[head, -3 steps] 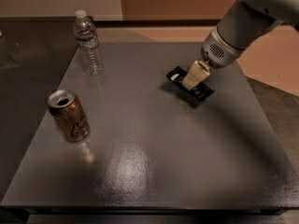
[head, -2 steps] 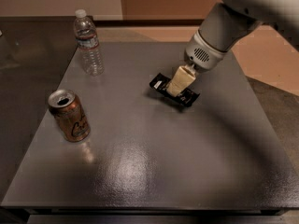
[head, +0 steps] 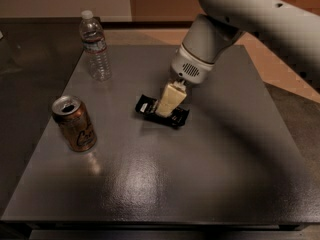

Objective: Move rxbar chocolate near orange can

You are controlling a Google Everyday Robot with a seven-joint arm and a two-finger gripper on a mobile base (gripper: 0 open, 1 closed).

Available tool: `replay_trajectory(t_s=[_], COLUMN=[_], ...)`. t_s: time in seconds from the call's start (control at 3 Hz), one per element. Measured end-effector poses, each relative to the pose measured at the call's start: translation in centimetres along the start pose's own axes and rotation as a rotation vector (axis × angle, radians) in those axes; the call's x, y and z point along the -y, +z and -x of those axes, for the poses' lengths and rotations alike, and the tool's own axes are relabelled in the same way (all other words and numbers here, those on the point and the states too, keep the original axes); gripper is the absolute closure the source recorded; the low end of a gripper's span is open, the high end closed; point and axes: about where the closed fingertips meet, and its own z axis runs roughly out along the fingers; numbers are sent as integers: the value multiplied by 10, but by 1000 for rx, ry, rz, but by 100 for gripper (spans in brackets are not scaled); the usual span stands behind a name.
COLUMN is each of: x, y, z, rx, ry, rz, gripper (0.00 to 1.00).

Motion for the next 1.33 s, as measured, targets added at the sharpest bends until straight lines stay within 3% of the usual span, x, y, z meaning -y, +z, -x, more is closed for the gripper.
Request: replay_trajectory(t_s=[0.67,1.0,1.33], x=[-38,-52,-57], y=[25,33,39], z=[45,65,76], rx=[2,5,5], ry=[-222,-313,-361], rz=[100,106,111], gripper=[100,82,59])
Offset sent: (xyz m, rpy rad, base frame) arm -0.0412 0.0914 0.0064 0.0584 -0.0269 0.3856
